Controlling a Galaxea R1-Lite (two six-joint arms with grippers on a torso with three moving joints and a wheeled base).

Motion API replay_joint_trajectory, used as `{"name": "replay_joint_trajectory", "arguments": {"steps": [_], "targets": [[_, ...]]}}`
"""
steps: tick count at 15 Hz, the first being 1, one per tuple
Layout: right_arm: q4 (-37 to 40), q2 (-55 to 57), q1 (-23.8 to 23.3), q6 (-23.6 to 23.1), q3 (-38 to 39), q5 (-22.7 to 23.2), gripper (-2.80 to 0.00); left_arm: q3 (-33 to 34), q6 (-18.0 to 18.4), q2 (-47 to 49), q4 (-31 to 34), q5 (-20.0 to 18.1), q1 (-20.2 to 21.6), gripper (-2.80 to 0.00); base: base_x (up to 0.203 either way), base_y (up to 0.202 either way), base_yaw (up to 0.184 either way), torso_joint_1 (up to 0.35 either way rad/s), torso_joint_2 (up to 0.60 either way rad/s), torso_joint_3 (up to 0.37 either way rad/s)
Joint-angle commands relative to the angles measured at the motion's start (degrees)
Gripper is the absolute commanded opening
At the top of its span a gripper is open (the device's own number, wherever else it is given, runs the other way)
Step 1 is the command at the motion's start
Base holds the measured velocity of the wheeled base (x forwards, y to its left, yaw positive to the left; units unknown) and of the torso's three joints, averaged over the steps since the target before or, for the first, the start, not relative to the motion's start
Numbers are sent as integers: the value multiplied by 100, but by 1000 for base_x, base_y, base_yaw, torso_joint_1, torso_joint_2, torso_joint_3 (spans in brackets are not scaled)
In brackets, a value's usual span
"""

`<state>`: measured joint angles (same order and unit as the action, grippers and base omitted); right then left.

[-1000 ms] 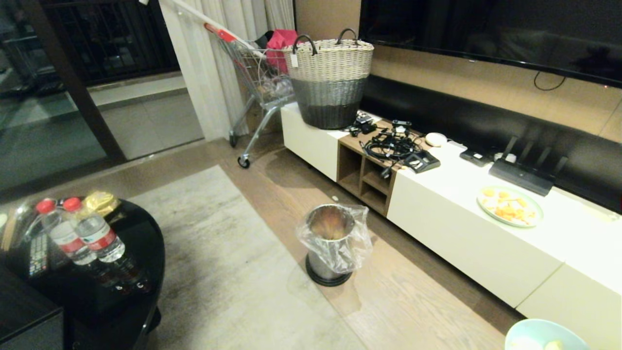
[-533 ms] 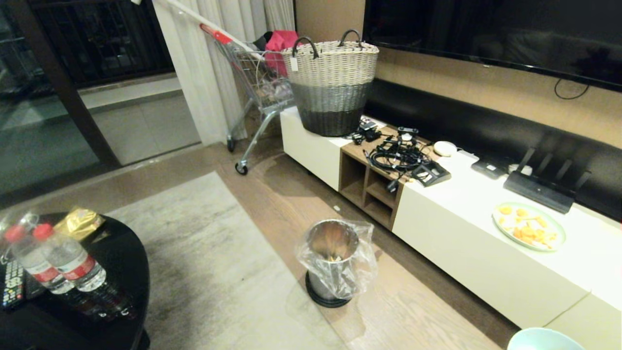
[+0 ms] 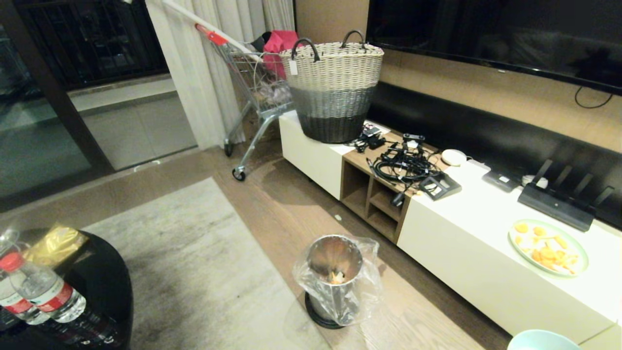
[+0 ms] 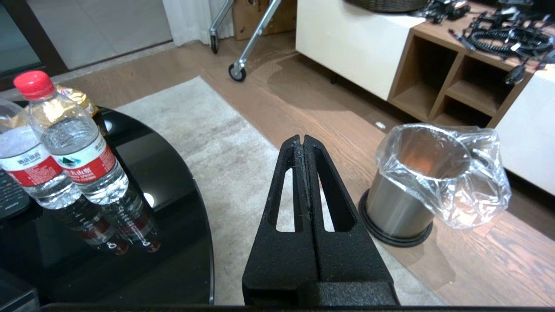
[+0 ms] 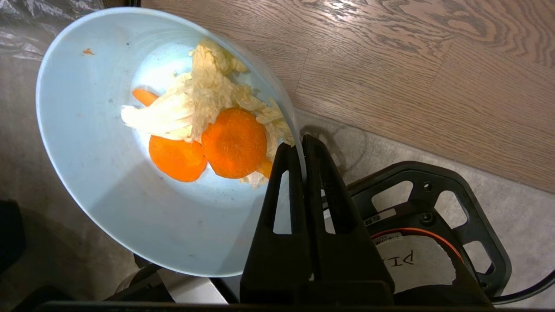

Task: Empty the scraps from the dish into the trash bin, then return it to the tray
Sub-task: Move the bowl over the trash can

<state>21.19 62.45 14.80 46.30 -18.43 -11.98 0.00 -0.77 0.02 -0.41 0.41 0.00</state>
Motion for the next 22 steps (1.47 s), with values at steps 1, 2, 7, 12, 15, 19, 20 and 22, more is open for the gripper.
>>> {"name": "replay_joint_trajectory", "arguments": {"steps": [1,2,7,12,15,19,20,22], "targets": [[-1,48,5,28,-11,-6,-280,0,-2,-2,-2,2,0,-280,0,0,0,0,0,0],[-1,48,5,28,-16,-6,-280,0,-10,-2,-2,2,0,-280,0,0,0,0,0,0],[-18,100,21,11,-62,-20,-280,0,-11,-2,-2,8,0,-280,0,0,0,0,0,0],[-18,39,260,11,-29,-19,-280,0,-11,-2,-2,2,0,-280,0,0,0,0,0,0],[-127,30,264,11,-11,-6,-280,0,-11,-2,-2,11,0,-280,0,0,0,0,0,0],[-168,-31,269,2,-11,-30,-280,0,-11,-2,-2,9,0,-280,0,0,0,0,0,0],[-168,-31,269,2,-26,-64,-280,0,-20,-2,-2,2,0,-280,0,0,0,0,0,0],[-168,-16,269,1,-72,-68,-280,0,-19,-2,-2,-6,0,-280,0,0,0,0,0,0]]}}
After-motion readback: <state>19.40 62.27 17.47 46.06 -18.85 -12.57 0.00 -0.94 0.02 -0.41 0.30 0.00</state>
